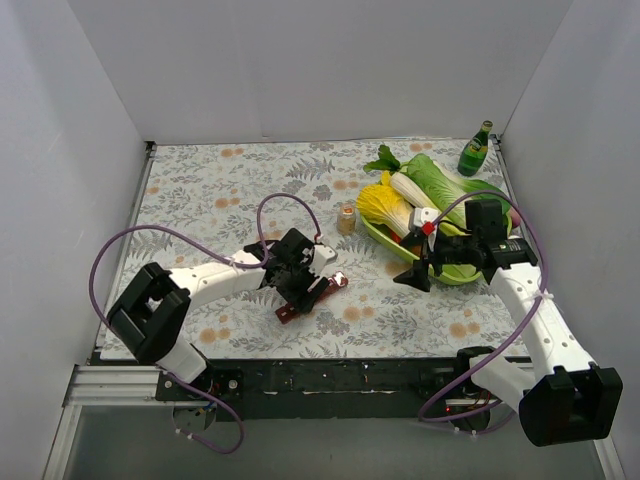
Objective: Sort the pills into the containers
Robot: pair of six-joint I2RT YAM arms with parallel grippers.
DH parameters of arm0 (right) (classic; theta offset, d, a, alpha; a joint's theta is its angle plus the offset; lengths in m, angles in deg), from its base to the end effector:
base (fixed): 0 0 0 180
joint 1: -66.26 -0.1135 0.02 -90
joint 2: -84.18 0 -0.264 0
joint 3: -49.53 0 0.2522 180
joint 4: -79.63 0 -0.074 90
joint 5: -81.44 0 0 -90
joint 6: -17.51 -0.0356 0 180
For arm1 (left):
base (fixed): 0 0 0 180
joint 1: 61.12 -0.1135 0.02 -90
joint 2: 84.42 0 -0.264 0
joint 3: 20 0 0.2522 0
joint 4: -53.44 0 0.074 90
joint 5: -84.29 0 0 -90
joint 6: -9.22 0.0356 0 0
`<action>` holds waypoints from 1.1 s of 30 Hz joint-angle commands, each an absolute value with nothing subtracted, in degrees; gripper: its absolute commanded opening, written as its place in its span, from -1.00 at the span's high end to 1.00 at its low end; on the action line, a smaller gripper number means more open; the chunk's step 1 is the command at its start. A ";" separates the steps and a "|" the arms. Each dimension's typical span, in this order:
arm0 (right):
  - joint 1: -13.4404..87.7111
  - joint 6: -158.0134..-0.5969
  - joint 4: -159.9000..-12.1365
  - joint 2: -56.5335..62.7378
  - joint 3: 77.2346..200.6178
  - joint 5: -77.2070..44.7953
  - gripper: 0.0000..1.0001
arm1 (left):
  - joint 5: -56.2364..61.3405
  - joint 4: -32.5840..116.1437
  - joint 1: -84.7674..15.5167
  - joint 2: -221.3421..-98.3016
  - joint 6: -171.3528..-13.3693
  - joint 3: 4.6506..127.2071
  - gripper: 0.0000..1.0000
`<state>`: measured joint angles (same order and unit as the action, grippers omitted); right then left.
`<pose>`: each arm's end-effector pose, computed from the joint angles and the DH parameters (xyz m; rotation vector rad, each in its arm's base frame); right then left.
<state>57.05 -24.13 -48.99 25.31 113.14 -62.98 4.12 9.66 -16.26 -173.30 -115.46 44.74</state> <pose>0.1927 0.0606 0.2915 -1.3488 1.5884 0.7171 0.1984 -0.2060 0.1732 0.3060 2.8870 -0.5542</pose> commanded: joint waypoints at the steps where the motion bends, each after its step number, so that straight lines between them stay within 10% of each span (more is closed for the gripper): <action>1: 56.16 -22.22 -47.86 24.77 116.29 -63.15 -0.96 | 3.35 10.06 -15.86 -166.60 -114.18 44.12 -0.34; 17: 45.62 6.59 -43.02 18.98 116.73 -64.47 -0.96 | -3.08 23.94 -16.56 -139.36 -108.21 31.83 -0.89; 33: 28.91 4.95 -56.46 -4.67 123.94 -58.48 -0.86 | 12.04 32.02 -16.56 -131.96 -89.92 13.19 -0.82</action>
